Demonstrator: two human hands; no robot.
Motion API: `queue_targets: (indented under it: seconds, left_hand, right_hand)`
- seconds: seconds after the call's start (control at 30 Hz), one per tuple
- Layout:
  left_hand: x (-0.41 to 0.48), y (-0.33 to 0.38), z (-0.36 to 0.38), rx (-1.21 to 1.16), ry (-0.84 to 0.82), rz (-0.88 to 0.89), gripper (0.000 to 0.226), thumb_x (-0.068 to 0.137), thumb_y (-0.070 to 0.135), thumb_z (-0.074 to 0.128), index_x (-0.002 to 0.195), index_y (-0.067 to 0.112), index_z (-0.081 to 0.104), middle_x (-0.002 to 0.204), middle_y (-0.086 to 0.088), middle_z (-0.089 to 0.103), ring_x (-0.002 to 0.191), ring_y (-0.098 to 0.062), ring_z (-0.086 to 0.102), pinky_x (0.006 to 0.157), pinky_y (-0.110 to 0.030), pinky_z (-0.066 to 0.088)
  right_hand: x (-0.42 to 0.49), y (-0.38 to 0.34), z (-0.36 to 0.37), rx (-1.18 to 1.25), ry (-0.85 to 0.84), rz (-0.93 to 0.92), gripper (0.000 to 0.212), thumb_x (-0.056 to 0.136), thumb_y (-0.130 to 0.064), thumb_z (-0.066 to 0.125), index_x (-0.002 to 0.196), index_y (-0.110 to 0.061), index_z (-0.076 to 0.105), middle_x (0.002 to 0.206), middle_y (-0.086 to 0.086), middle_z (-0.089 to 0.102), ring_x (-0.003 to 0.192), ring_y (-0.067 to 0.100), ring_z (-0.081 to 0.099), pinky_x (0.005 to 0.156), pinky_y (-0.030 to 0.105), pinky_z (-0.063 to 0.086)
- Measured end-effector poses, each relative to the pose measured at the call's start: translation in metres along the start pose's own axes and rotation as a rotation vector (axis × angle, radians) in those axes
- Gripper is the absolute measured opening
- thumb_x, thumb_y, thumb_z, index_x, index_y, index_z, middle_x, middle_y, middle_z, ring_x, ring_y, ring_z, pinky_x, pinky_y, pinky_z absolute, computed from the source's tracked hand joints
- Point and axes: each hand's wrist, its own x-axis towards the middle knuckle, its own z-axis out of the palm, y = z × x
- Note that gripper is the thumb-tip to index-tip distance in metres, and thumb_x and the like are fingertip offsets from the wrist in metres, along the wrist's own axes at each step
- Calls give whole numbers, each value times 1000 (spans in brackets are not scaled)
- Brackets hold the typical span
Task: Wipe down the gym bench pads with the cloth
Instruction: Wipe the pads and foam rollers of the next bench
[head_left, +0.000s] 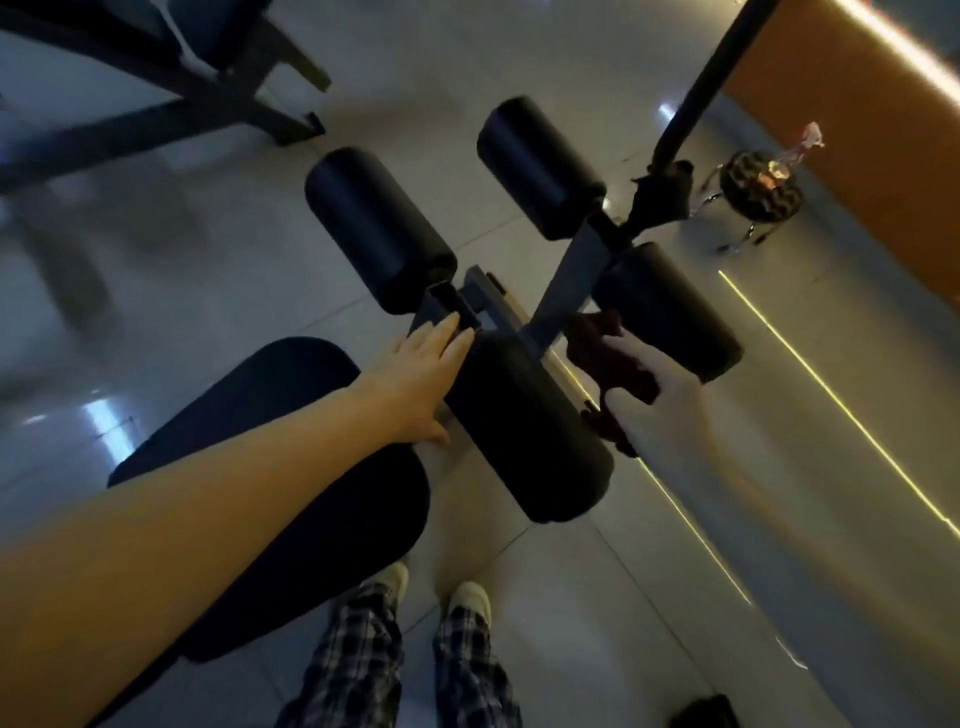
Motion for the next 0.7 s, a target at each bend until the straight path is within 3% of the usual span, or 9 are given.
queue_targets:
  seconds: [0.07, 0.1, 0.17, 0.27, 0.33, 0.5, 0.7]
  left_hand:
    - [14, -6, 8, 67, 13, 42, 123, 81, 42, 77, 155, 17, -18, 162, -8, -23, 151, -31, -13, 123, -49, -3]
    - [23, -10, 10, 92, 17, 59, 124, 80, 44, 77, 154, 18, -19, 162, -6, -23, 150, -30, -15, 122, -51, -6]
    - [40, -15, 11, 116, 26, 99, 126, 78, 51, 76, 154, 20, -19, 163, -3, -20, 150, -29, -14, 119, -52, -10]
    - [56, -17, 17, 44, 15, 140, 129, 74, 60, 74, 154, 19, -18, 165, 0, -14, 151, -27, -13, 117, -50, -13]
    - [58, -12, 27, -35, 49, 149, 132, 73, 63, 74, 155, 15, -17, 165, -1, -12, 151, -27, -14, 118, -47, -12]
    - [55, -5, 46, -114, 83, 70, 136, 70, 71, 70, 154, 10, -18, 164, -2, -17, 148, -22, -25, 121, -54, -6]
    - [58, -2, 45, -169, 50, 55, 140, 68, 79, 64, 150, 13, -28, 163, 0, -23, 146, -21, -30, 118, -59, -12]
  right_hand:
    - [1, -3, 23, -210, -94, -140, 49, 89, -10, 62, 135, -24, 52, 155, -3, 33, 139, 5, 34, 111, 18, 31]
    - [2, 0, 38, -278, -253, -119, 50, 92, -20, 62, 139, -27, 46, 161, -5, 19, 146, 9, 21, 117, 23, 24]
    - [3, 12, 57, -307, -382, -112, 61, 95, -40, 57, 149, -33, 28, 163, -10, 3, 148, 8, 9, 120, 28, 16]
    - [12, 13, 69, -340, -302, -142, 73, 97, -50, 44, 155, -33, 3, 163, -9, 0, 149, 11, 6, 122, 34, 13]
    - [26, 6, 84, -441, -265, -184, 69, 100, -42, 45, 155, -25, 8, 164, -4, -1, 150, 16, 4, 122, 34, 11]
    - [51, -1, 104, -362, -186, -239, 57, 101, -26, 48, 152, -12, 27, 161, 6, 19, 148, 22, 18, 119, 42, 24]
    - [-42, 61, 43, -562, -312, -468, 50, 98, -24, 39, 148, -15, 37, 159, 3, 27, 149, 26, 18, 113, 54, 33]
